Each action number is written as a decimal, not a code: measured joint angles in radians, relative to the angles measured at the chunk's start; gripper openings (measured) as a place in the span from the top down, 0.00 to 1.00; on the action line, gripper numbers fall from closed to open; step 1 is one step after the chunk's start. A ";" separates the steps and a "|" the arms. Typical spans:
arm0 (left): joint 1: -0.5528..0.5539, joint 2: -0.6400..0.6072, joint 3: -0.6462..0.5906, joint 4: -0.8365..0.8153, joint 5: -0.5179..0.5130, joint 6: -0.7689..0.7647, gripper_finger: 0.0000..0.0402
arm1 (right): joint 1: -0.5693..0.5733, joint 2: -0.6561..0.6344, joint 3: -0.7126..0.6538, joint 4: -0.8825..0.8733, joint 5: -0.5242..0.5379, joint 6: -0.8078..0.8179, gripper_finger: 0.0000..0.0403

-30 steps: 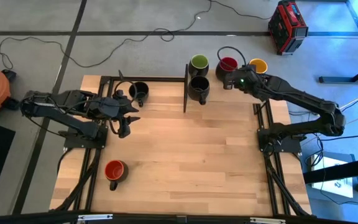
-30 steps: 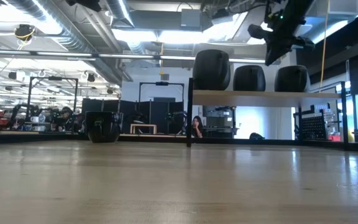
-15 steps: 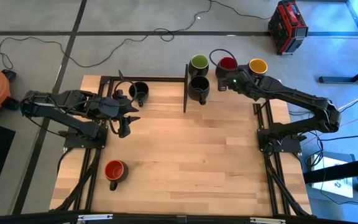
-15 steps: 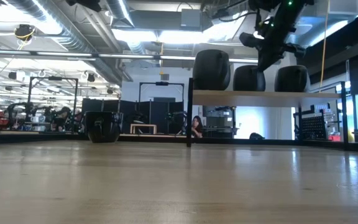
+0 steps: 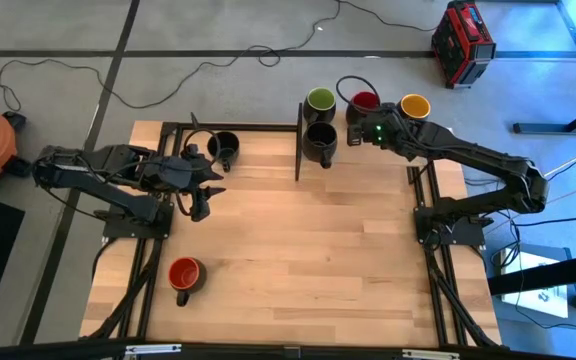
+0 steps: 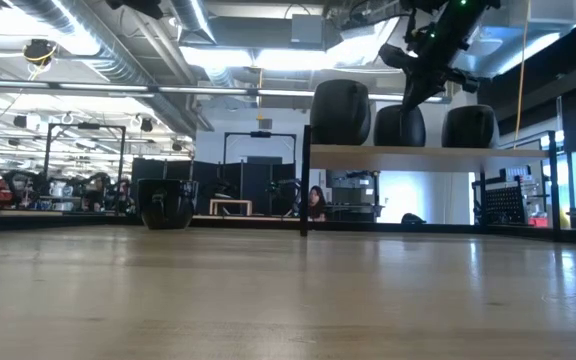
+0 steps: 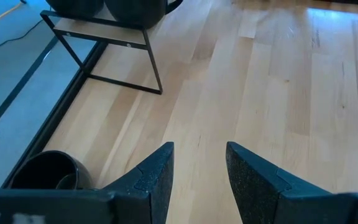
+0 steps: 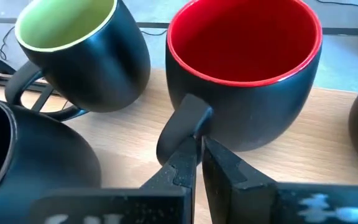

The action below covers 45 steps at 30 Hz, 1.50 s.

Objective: Place coffee mugs
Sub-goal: Adjust the red mug, then put the black mug on the shelf

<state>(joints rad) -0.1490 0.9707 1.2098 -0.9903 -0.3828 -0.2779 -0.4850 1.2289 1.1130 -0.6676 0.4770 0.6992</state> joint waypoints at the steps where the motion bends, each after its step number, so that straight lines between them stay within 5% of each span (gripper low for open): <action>1: 0.000 0.000 0.000 0.000 0.000 0.000 0.65 | 0.000 0.000 0.000 -0.001 0.000 -0.001 0.96; 26: 0.000 0.000 0.000 0.008 0.000 0.001 0.65 | 0.014 -0.036 0.025 0.018 -0.119 -0.105 0.96; 33: 0.000 0.000 0.000 0.017 0.001 0.001 0.65 | 0.290 -0.085 0.082 0.095 -0.180 -0.123 0.96; 39: 0.003 0.008 -0.001 0.034 -0.005 0.000 0.65 | 0.568 -0.028 0.056 0.172 -0.070 -0.104 0.96; 45: 0.071 0.046 -0.001 0.030 0.045 -0.011 0.60 | 0.713 0.076 0.038 0.230 -0.018 -0.052 0.96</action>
<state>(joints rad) -0.0780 1.0164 1.2091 -0.9607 -0.3383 -0.2891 0.2275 1.3045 1.1509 -0.4377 0.4595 0.6469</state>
